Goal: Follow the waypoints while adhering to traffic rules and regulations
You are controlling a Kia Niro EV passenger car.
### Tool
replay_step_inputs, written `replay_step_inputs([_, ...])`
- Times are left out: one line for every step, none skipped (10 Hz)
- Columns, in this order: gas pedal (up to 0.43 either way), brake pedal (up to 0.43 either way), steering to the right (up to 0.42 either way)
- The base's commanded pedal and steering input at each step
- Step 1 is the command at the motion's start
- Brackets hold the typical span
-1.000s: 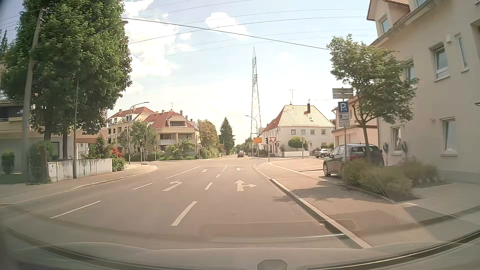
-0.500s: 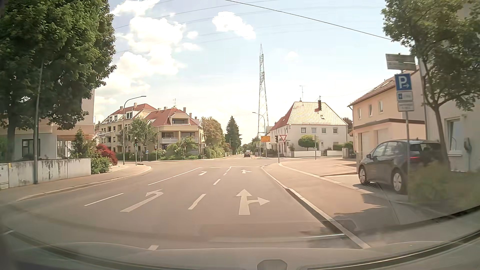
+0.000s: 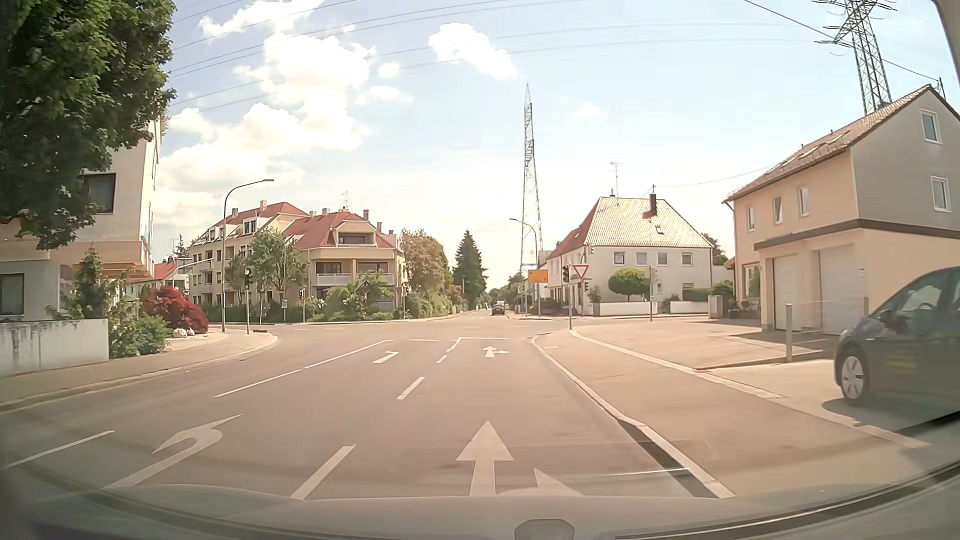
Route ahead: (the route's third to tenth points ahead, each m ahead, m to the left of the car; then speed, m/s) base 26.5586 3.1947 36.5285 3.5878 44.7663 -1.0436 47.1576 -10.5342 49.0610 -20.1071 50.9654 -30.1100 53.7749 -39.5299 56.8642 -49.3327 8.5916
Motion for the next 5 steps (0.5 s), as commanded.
replay_step_inputs([0.059, 0.0, -0.009])
replay_step_inputs([0.059, 0.0, -0.008])
replay_step_inputs([0.059, 0.0, -0.009])
replay_step_inputs([0.047, 0.0, -0.008])
replay_step_inputs([0.047, 0.0, -0.009])
